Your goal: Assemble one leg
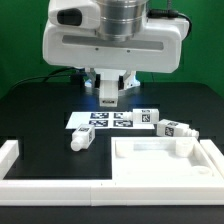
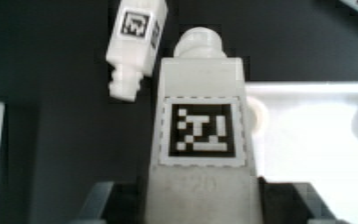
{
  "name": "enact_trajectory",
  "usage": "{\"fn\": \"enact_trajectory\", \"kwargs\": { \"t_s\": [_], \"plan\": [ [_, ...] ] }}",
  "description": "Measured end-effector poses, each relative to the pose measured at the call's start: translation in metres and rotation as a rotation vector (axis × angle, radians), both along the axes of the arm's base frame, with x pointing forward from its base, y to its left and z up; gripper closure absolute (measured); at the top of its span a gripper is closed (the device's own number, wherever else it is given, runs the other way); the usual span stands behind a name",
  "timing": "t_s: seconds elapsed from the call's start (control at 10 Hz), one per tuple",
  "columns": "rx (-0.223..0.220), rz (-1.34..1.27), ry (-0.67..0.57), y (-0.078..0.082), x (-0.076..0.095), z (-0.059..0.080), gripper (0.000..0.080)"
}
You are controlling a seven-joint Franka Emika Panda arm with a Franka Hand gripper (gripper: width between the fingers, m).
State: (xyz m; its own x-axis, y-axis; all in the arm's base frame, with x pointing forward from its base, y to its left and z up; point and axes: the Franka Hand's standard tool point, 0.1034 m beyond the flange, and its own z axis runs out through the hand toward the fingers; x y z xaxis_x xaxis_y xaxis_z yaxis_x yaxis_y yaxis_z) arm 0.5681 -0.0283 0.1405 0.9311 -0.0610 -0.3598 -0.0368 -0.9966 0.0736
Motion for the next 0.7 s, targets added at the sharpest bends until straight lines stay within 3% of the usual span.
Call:
{"fn": "enact_trajectory", "kwargs": {
  "t_s": [0.1, 0.3, 0.4, 0.5, 0.7],
  "plan": [
    [-0.007, -0.063, -0.060, 0.025, 0.006, -0.003, 0.0512],
    [-0.004, -0.089, -0.273, 0.081, 0.035, -0.001, 0.0512],
    [-0.041, -0.089, -0.329, 0.101, 0.043, 0.002, 0.0512],
    [-0.085, -0.048, -0.389, 0.110, 0.046, 0.001, 0.0512],
    [-0.043, -0.047, -0.509, 0.115, 0.051, -0.001, 0.0512]
  ]
}}
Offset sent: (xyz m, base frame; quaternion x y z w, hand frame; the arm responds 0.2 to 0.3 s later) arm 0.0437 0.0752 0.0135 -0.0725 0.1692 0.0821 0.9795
